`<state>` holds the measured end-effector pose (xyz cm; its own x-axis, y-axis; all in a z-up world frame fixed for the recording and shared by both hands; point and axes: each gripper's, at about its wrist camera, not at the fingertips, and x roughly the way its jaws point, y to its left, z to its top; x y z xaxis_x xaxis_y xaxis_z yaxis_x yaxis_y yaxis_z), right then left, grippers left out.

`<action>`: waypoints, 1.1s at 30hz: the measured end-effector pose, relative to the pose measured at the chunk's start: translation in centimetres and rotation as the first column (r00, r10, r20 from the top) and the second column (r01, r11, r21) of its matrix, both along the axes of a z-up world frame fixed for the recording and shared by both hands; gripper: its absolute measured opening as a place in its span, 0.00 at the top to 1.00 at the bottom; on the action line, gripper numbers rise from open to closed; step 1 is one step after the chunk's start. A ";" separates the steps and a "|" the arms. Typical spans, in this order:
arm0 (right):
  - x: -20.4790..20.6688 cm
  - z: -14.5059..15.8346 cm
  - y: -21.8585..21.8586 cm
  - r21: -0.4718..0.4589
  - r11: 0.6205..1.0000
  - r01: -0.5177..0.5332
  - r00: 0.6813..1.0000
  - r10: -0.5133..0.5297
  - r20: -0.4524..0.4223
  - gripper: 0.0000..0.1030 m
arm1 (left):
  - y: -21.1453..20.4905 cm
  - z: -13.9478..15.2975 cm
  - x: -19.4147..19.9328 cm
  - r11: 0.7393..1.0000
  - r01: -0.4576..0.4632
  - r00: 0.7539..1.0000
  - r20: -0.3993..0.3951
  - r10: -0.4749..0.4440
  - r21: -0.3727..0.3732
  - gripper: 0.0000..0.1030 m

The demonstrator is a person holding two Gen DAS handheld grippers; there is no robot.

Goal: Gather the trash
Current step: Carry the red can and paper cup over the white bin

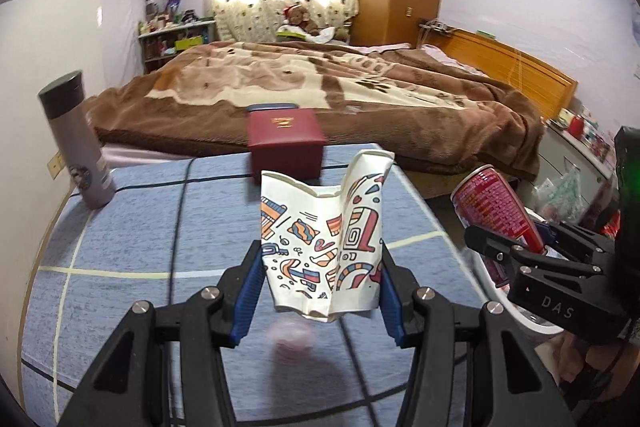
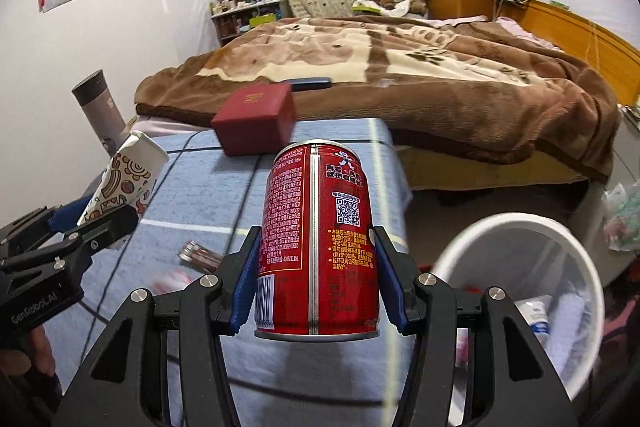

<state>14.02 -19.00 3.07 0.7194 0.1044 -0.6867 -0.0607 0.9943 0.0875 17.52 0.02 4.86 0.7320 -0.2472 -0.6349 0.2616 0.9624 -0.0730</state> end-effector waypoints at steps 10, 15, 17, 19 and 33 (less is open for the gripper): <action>-3.1 0.0 -6.6 -0.005 0.993 0.122 0.993 -0.122 0.002 0.48 | -8.0 0.3 -2.0 0.991 0.136 0.991 0.001 -0.136 0.001 0.47; -4.1 -0.3 -9.5 -0.015 0.984 0.175 0.985 -0.175 -0.004 0.47 | -12.0 0.1 -2.5 0.979 0.203 0.979 -0.008 -0.202 0.003 0.47; -4.5 -0.5 -10.5 -0.015 0.981 0.192 0.981 -0.192 -0.012 0.47 | -13.6 -0.2 -2.8 0.975 0.222 0.975 -0.014 -0.222 0.006 0.47; -4.8 -0.7 -11.7 -0.018 0.977 0.213 0.977 -0.213 -0.017 0.47 | -15.1 -0.5 -2.7 0.970 0.245 0.969 -0.026 -0.244 0.006 0.47; -4.3 -4.2 -17.7 -0.041 0.955 0.294 0.945 -0.297 -0.138 0.47 | -23.0 -4.2 -1.9 0.944 0.330 0.936 -0.135 -0.325 0.021 0.47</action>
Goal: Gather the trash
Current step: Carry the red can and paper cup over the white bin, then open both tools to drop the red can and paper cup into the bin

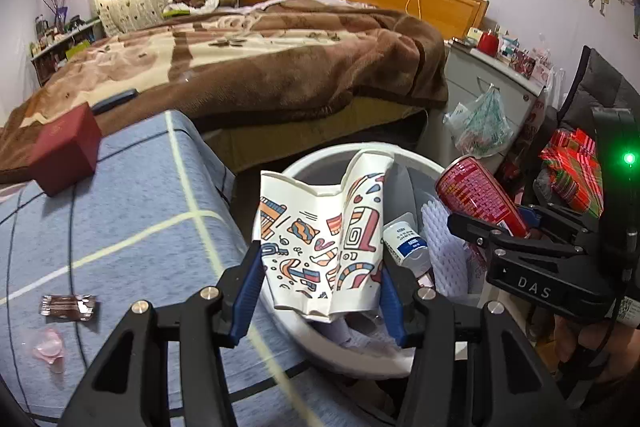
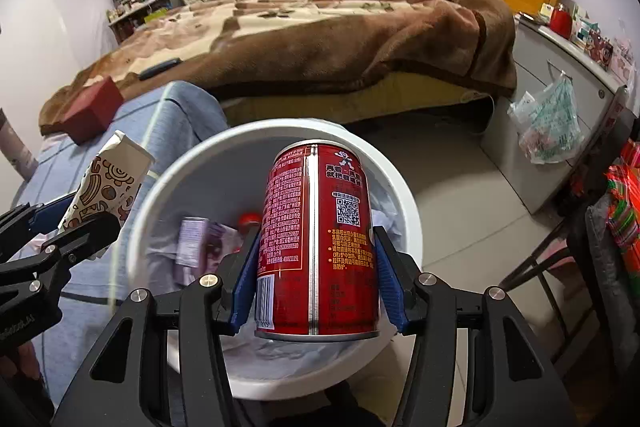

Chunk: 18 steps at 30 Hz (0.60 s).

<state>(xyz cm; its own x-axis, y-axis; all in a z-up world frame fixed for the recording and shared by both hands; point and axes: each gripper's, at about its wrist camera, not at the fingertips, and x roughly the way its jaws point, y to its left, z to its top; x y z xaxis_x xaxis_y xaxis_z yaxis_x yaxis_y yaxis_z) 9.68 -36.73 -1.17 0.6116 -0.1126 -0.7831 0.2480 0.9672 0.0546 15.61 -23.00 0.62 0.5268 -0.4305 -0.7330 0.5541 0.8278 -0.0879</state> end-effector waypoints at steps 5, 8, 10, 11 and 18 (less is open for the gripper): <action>0.3 -0.9 -1.4 0.020 1.000 0.009 0.999 -0.009 -0.031 0.47 | -1.5 -0.9 0.7 1.000 0.009 1.000 -0.030 -0.009 0.011 0.46; 0.3 -1.2 -1.8 0.018 1.000 0.014 0.999 -0.013 -0.049 0.47 | -1.7 -1.2 1.0 1.000 0.003 0.999 -0.043 -0.003 0.009 0.44; 0.0 -1.1 -2.0 0.015 1.000 0.018 0.999 -0.018 -0.026 0.45 | -1.6 -1.5 1.1 1.000 -0.006 0.999 -0.047 0.007 0.018 0.36; -0.2 -0.9 -2.0 0.018 1.000 0.013 1.000 -0.013 -0.011 0.45 | -1.5 -1.6 1.2 1.000 -0.010 0.999 -0.051 0.011 0.018 0.36; -0.9 -0.2 -1.9 0.033 0.999 0.018 1.000 -0.018 0.024 0.42 | -0.5 -1.2 0.9 1.000 -0.027 0.999 -0.045 0.026 -0.001 0.31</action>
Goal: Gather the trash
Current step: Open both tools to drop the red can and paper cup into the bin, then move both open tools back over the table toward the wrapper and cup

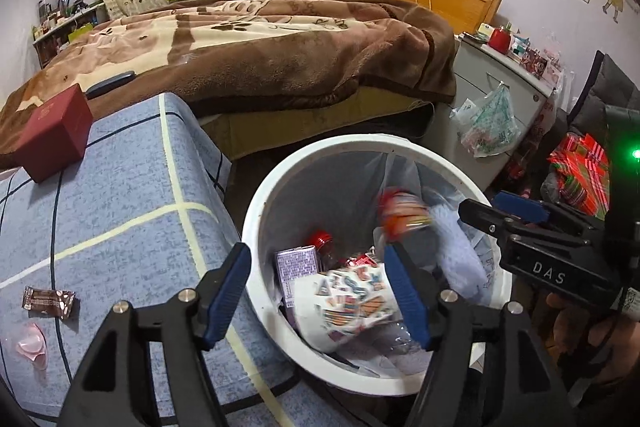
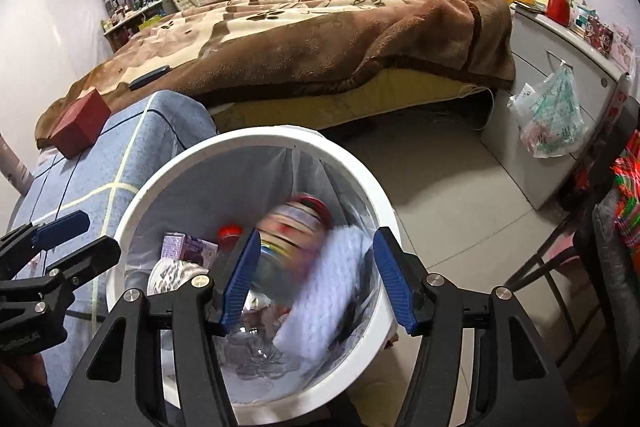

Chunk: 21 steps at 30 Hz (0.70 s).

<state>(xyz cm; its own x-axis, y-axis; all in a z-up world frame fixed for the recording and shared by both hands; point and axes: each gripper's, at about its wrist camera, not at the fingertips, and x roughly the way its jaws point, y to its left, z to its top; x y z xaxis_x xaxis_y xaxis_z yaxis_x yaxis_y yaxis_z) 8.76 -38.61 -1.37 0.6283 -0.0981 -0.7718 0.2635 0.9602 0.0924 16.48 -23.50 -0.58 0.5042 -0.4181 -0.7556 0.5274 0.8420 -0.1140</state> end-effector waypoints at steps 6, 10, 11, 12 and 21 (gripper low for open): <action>-0.1 0.3 0.5 0.015 1.000 0.000 1.000 0.000 0.018 0.42 | 1.5 0.7 -0.7 1.000 -0.018 1.000 0.015 0.018 -0.015 0.31; -0.4 0.5 1.2 0.029 1.000 -0.009 0.999 0.008 0.035 0.42 | 3.0 1.2 -1.4 0.999 -0.037 0.999 0.028 0.038 -0.025 0.31; -0.6 0.5 1.5 0.028 1.000 -0.012 0.999 0.011 0.041 0.42 | 3.4 1.3 -1.7 0.999 -0.043 0.999 0.030 0.044 -0.031 0.31; -0.6 0.6 1.7 0.028 0.999 -0.015 0.999 0.014 0.044 0.42 | 3.9 1.4 -1.9 0.998 -0.049 0.998 0.030 0.050 -0.037 0.31; -1.8 1.9 4.9 0.025 0.998 -0.057 0.992 0.054 0.113 0.42 | 8.0 2.1 -3.5 0.991 -0.110 0.992 0.051 0.114 -0.071 0.31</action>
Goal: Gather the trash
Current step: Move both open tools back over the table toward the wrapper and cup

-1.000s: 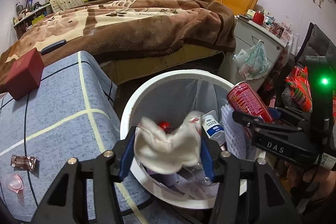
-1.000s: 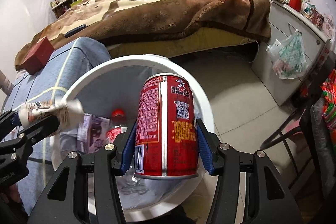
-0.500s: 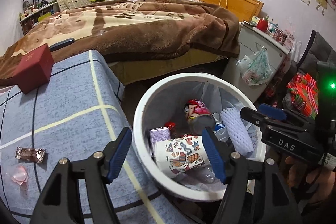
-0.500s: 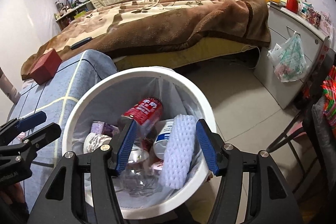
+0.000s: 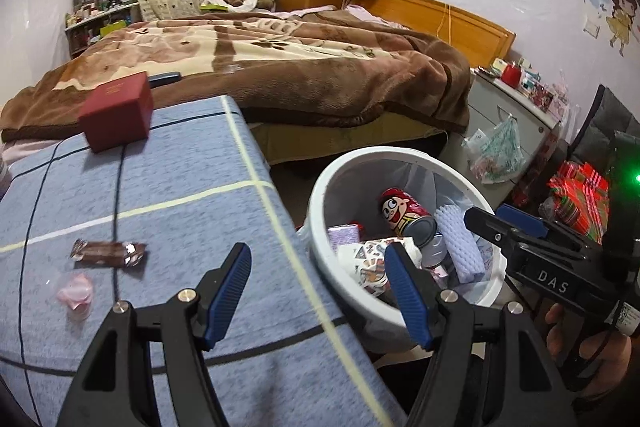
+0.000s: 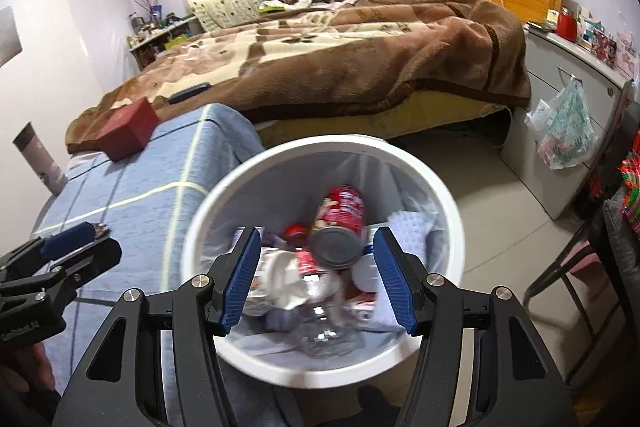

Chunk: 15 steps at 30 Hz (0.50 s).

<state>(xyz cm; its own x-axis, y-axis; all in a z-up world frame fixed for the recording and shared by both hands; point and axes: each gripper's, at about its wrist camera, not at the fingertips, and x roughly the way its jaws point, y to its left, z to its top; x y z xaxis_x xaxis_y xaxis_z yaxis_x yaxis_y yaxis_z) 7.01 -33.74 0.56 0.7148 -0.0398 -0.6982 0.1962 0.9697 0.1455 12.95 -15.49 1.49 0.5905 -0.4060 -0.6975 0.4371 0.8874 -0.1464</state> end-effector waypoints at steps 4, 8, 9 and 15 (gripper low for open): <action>-0.1 0.2 1.6 0.008 1.000 -0.027 0.999 0.027 0.022 0.42 | 2.2 0.0 -0.8 0.999 -0.047 0.999 0.022 0.047 0.017 0.31; 0.1 0.1 3.5 0.001 0.998 -0.067 0.998 0.067 0.022 0.42 | 5.0 0.0 -1.6 0.994 -0.108 0.993 0.041 0.107 0.022 0.31; 0.3 0.1 4.1 -0.003 0.997 -0.081 0.996 0.081 0.024 0.42 | 5.5 0.0 -1.8 0.992 -0.123 0.991 0.055 0.122 0.029 0.31; 1.1 -0.2 6.9 -0.001 0.989 -0.149 0.989 0.149 0.024 0.42 | 10.5 -0.4 -1.7 0.972 -0.232 0.972 0.041 0.231 0.025 0.31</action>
<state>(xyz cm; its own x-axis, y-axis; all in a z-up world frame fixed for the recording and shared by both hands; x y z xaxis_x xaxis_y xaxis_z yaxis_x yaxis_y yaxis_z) 8.07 -26.87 0.38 0.7296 0.0688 -0.6804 0.0460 0.9878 0.1491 11.23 -4.95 1.06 0.6920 -0.2347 -0.6827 0.2239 0.9688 -0.1062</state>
